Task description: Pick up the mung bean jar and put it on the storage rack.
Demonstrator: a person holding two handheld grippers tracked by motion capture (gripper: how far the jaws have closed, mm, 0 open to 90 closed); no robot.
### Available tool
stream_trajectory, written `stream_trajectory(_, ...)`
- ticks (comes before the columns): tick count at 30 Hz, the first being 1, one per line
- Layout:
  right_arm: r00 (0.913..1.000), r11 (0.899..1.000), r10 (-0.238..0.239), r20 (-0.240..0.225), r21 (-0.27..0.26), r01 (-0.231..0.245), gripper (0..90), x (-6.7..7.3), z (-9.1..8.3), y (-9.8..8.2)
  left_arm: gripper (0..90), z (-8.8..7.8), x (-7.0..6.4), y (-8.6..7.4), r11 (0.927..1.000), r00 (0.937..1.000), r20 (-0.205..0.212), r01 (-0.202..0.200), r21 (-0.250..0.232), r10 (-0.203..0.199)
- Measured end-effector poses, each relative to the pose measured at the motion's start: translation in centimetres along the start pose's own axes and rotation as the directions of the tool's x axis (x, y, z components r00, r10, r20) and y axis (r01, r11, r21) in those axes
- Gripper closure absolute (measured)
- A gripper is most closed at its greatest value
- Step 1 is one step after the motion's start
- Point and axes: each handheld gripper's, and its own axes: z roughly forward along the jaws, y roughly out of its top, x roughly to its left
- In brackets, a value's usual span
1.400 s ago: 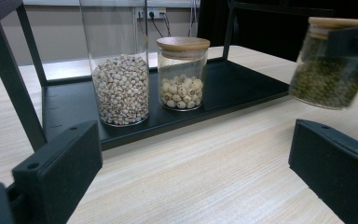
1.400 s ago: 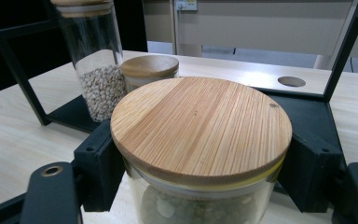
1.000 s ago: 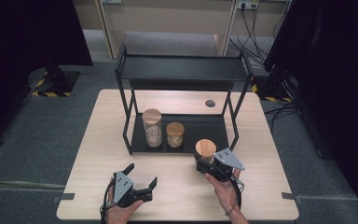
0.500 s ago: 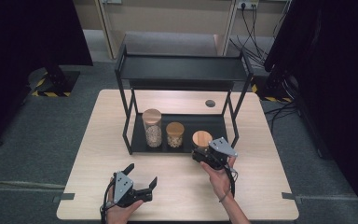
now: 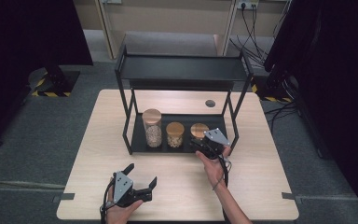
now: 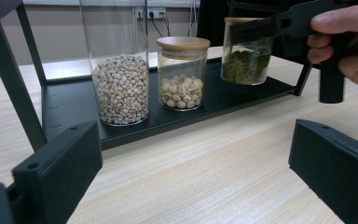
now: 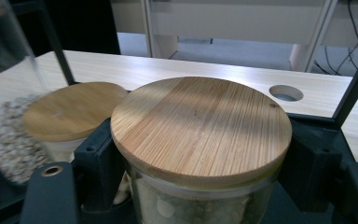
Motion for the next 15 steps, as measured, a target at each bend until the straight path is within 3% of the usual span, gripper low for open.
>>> stream_trajectory(15, 0.9992, 1.000, -0.010, 0.038, 0.030, 0.009, 25.6, 0.7, 3.2, -0.3, 2.0, 0.0, 0.0, 0.0, 1.0000, 1.0000, 0.002, 0.002, 0.000, -0.002)
